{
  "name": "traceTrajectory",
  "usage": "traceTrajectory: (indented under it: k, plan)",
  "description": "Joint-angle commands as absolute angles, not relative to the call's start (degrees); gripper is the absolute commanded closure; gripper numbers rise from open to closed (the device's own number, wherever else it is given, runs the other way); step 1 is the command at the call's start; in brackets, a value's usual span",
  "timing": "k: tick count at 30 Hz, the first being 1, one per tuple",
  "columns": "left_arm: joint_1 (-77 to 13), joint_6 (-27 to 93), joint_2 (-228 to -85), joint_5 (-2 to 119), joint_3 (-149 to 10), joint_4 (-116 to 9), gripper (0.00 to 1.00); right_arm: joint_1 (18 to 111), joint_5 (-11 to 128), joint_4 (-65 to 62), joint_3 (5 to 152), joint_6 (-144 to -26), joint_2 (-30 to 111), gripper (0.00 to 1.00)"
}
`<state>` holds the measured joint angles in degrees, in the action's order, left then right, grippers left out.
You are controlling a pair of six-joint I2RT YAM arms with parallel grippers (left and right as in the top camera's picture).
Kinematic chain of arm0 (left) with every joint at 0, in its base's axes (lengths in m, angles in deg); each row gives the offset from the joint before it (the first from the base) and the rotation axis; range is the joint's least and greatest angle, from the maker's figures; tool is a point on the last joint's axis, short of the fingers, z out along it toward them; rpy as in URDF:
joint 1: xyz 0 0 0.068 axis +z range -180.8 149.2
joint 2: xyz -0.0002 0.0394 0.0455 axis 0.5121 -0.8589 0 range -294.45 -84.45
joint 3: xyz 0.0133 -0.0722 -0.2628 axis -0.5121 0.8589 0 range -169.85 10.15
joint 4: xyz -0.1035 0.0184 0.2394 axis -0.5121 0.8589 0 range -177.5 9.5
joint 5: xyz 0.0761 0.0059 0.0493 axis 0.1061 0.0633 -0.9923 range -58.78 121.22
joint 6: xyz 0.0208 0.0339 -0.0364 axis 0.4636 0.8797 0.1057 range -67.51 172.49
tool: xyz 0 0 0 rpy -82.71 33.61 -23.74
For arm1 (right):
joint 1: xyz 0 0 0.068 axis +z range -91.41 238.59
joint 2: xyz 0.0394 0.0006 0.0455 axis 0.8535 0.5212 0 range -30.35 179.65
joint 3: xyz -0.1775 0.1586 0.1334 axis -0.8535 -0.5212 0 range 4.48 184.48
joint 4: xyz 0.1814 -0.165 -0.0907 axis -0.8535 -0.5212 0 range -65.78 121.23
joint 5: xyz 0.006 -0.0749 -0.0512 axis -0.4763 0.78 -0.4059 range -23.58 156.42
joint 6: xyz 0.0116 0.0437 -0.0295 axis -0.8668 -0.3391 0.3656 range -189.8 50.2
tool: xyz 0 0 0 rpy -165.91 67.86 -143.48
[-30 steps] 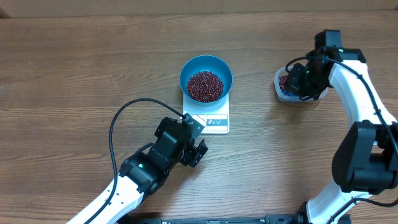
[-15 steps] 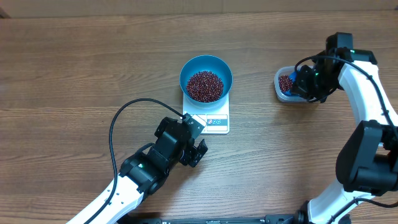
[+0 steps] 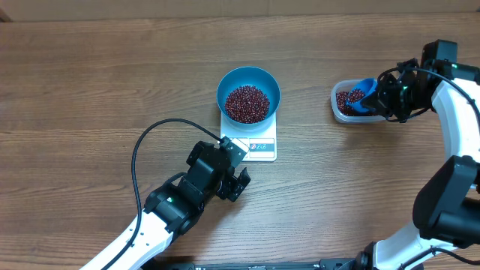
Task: Scoop item into bowl and weigh 150g on scale
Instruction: 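Drag the scoop through the beans and lift it out filled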
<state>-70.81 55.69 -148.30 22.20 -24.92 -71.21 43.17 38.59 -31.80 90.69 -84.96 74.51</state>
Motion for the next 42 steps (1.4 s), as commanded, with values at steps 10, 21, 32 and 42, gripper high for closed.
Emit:
traceTrajectory:
  k: [10,21,32,42]
  plan:
    - [-70.6,56.3,-147.8,22.2,-24.5,-71.3,0.00,42.7,35.6,-34.1,92.7,-80.2,69.9,0.96]
    - [-70.6,56.3,-147.8,22.2,-24.5,-71.3,0.00,42.7,35.4,-37.8,92.7,-76.8,69.8,0.96]
    - [-70.6,56.3,-147.8,22.2,-24.5,-71.3,0.00,42.7,34.8,-38.2,92.7,-75.0,69.8,0.96]
    - [-70.6,56.3,-147.8,22.2,-24.5,-71.3,0.00,42.7,32.4,-38.2,92.7,-72.2,69.8,0.96]
